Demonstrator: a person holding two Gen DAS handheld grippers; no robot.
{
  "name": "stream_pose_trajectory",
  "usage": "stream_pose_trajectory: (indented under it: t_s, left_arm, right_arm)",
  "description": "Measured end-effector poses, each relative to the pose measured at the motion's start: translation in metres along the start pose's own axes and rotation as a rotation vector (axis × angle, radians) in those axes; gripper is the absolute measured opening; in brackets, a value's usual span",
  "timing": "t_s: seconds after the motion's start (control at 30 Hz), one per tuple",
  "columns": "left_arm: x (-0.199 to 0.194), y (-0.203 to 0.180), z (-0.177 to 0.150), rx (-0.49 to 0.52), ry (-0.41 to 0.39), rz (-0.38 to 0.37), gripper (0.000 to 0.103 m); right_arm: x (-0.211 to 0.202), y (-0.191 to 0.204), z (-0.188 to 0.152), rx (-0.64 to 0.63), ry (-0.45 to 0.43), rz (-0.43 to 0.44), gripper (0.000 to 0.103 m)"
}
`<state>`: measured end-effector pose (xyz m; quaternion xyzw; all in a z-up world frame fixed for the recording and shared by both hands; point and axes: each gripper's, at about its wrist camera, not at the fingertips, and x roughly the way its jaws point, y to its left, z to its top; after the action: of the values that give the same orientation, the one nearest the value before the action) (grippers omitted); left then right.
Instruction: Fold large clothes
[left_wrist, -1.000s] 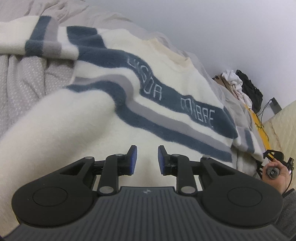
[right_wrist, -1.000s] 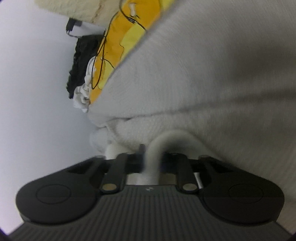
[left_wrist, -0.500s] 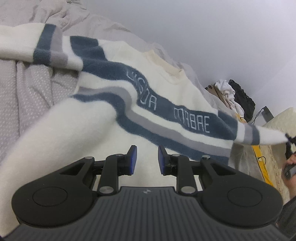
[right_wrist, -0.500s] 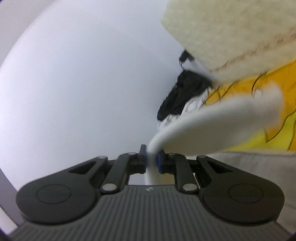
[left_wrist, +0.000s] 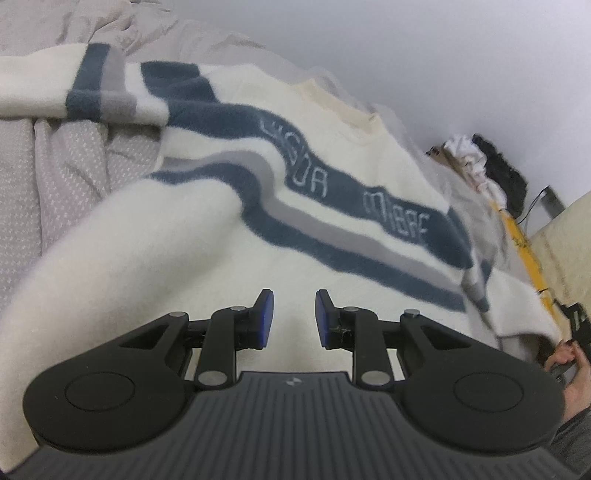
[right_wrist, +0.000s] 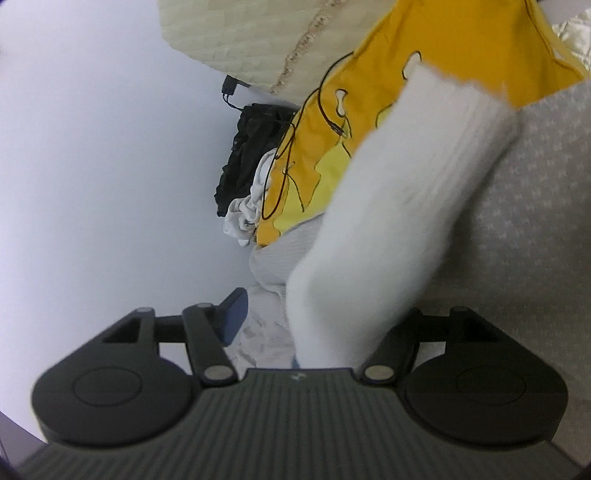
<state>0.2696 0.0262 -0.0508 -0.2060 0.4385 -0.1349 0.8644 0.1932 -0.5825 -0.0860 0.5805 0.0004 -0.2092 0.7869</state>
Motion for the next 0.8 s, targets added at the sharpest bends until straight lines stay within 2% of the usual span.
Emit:
stream_pose_trajectory:
  t_s: [0.13, 0.27, 0.3, 0.4, 0.43, 0.63, 0.8]
  left_arm:
    - [0.014, -0.004, -0.005, 0.044, 0.035, 0.069, 0.029]
    - [0.026, -0.006, -0.009, 0.091, 0.063, 0.117, 0.029]
    - [0.028, -0.007, -0.01, 0.1, 0.067, 0.126, 0.029]
    - [0.033, -0.01, -0.01, 0.123, 0.072, 0.146, 0.029]
    - [0.033, -0.011, -0.01, 0.13, 0.072, 0.149, 0.029]
    - [0.031, -0.014, -0.008, 0.136, 0.074, 0.151, 0.029]
    - [0.021, -0.013, -0.002, 0.119, 0.053, 0.142, 0.029]
  right_arm:
    - [0.0, -0.012, 0.001, 0.033, -0.015, -0.028, 0.067]
    - [0.008, -0.019, 0.0, 0.032, -0.023, -0.036, 0.061]
    - [0.01, -0.017, 0.0, 0.018, -0.022, -0.046, 0.054]
    - [0.015, -0.011, 0.001, -0.038, -0.017, -0.1, 0.018]
    - [0.015, -0.008, 0.003, -0.066, -0.02, -0.105, 0.014]
    - [0.004, 0.023, 0.025, -0.301, -0.094, -0.118, 0.01]
    - [-0.003, 0.073, 0.042, -0.469, -0.14, -0.099, 0.01]
